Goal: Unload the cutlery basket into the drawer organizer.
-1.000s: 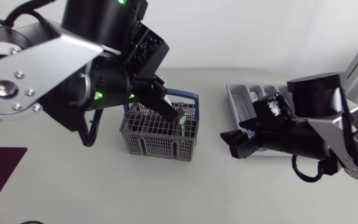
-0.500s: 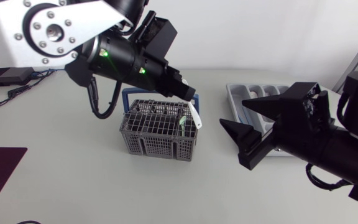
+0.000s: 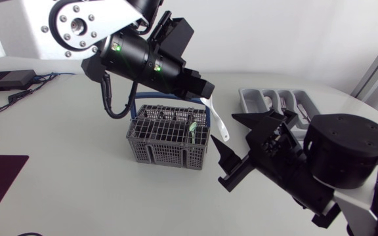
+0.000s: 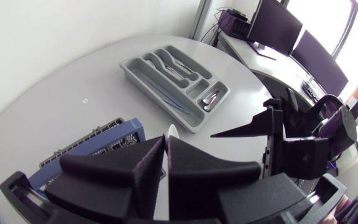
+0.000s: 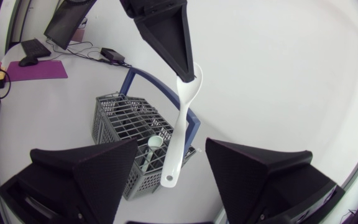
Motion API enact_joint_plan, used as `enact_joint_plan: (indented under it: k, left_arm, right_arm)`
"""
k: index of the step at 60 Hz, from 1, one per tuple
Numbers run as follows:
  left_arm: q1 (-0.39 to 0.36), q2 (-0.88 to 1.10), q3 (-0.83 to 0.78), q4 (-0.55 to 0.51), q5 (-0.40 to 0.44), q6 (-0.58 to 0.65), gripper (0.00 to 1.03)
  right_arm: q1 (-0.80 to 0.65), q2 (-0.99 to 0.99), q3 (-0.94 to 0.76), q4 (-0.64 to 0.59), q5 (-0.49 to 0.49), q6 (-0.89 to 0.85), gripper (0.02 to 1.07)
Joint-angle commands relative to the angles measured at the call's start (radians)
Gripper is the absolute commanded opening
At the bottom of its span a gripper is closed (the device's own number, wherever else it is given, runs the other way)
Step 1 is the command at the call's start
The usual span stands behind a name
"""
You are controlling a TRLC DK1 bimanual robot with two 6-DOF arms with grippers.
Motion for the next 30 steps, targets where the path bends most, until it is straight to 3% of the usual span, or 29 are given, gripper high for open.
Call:
enact_joint_plan:
  k: [1,12,25,30]
  left_arm:
    - [-0.004,0.025,0.024,0.010,0.014,-0.031,0.22]
    - [-0.007,0.028,0.010,0.017,0.027,-0.031,0.22]
    - [-0.006,0.028,-0.019,0.041,0.037,-0.034,0.22]
    - [-0.007,0.028,-0.022,0.043,0.037,-0.034,0.22]
  right_arm:
    - [0.001,0.036,0.017,0.022,0.015,-0.020,0.78]
    - [-0.011,0.099,0.080,0.031,0.021,-0.012,0.65]
    - [-0.015,0.166,0.126,0.052,0.034,0.001,0.64]
    - [-0.026,0.174,0.137,0.052,0.036,0.012,0.58]
